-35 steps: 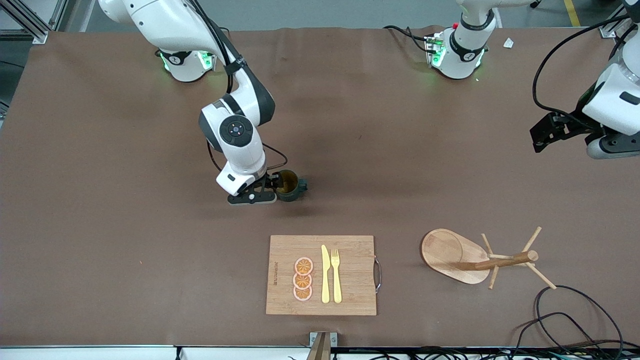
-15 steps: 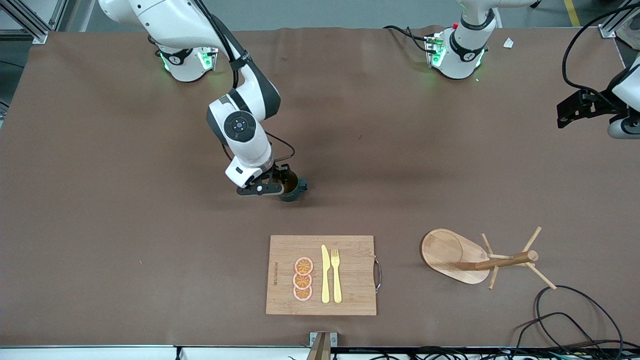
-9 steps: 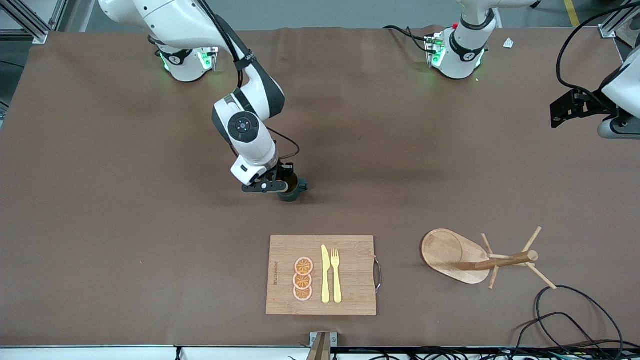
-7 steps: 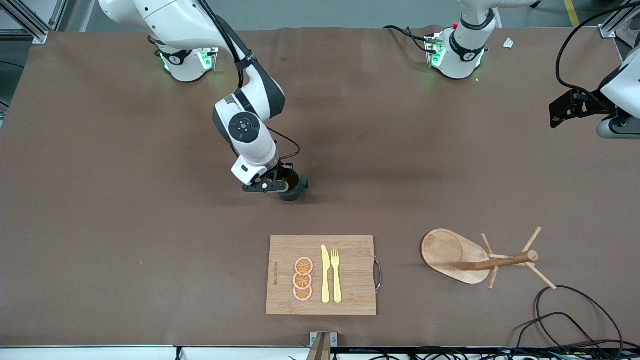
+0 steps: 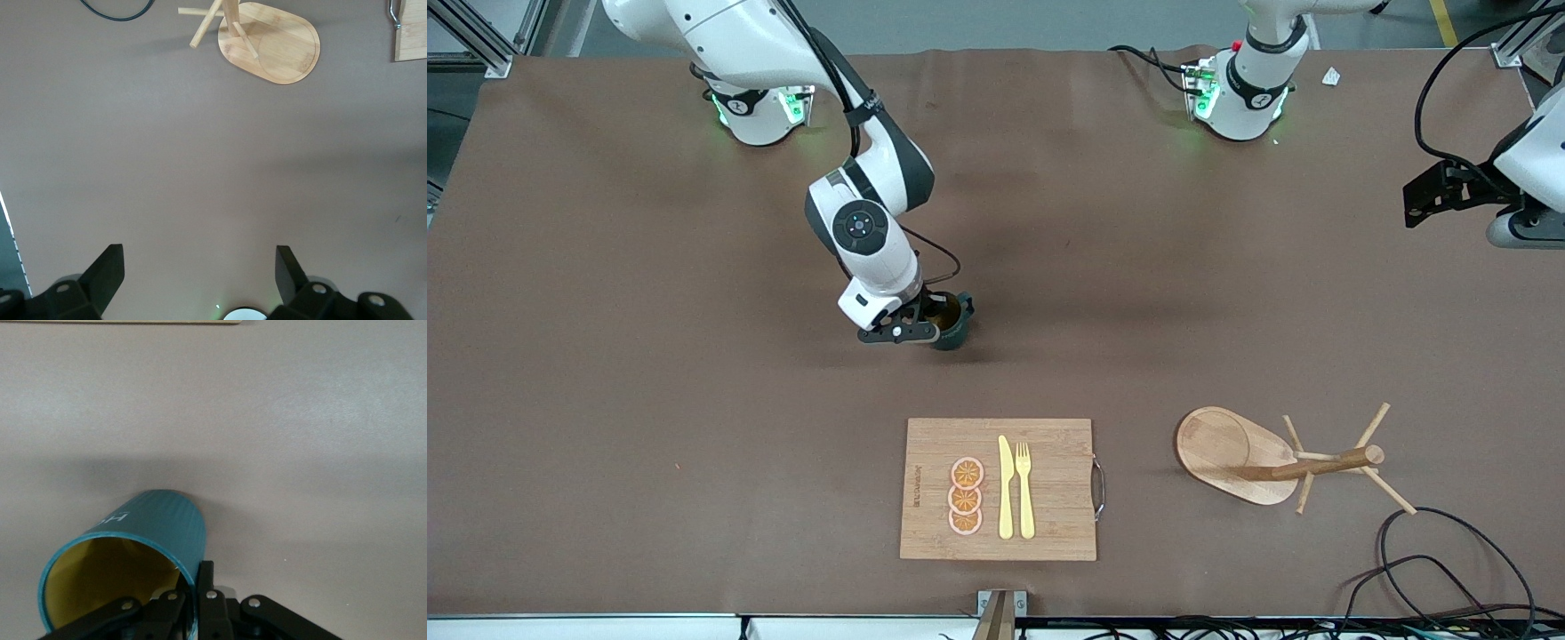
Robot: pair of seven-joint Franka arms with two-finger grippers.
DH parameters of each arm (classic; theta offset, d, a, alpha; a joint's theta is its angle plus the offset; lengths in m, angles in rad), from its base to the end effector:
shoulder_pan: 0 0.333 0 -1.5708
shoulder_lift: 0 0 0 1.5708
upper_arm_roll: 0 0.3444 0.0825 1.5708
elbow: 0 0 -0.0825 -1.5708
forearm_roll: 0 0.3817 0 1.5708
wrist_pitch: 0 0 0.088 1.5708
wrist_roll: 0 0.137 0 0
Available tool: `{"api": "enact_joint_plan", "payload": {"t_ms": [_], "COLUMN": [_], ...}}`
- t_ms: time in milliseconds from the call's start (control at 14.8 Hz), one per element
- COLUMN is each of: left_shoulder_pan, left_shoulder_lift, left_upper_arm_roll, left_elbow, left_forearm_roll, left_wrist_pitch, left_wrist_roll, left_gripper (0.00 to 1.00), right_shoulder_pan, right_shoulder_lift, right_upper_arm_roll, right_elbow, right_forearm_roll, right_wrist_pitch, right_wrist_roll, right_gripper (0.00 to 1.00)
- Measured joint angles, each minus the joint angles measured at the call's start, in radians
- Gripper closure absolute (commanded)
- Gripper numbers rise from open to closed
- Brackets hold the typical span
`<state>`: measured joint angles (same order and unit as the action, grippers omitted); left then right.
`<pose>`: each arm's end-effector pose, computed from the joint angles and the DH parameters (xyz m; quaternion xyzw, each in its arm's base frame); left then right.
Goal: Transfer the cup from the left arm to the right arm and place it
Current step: 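Close the right gripper on the teal mug's rim, then carry the teal mug with the right gripper and set it down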
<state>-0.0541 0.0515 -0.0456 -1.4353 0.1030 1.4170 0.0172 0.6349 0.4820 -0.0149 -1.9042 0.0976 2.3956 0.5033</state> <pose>0.5506 -0.0389 0.6449 -0.9968 0.0522 0.0327 0.0513 0.5222 0.3767 0.2425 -0.9993 -0.0235 0.0118 0.0278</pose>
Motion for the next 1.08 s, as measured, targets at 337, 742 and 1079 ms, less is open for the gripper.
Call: {"api": "enact_joint_plan", "payload": {"t_ms": [337, 742, 1079], "left_shoulder_pan": [0.001, 0.002, 0.003], "left_shoulder_lift": [0.000, -0.001, -0.001], "left_upper_arm_roll": [0.000, 0.001, 0.001], "left_elbow": [0.000, 0.000, 0.000], "left_forearm_roll": [0.000, 0.000, 0.000], "left_wrist_pitch": [0.005, 0.009, 0.012], "left_wrist_roll": [-0.032, -0.052, -0.057], "left_gripper": [0.00, 0.00, 0.00], "right_shoulder_pan": [-0.063, -0.176, -0.198], "right_shoulder_lift": [-0.041, -0.091, -0.127], "right_upper_arm_roll": [-0.007, -0.015, -0.021], "right_elbow": [0.024, 0.025, 0.025], "right_forearm_roll": [0.002, 0.002, -0.124], "right_wrist_pitch": [-0.134, -0.217, -0.276], "right_wrist_roll": [-0.297, -0.917, -1.181], "right_gripper": [1.00, 1.00, 1.00]}}
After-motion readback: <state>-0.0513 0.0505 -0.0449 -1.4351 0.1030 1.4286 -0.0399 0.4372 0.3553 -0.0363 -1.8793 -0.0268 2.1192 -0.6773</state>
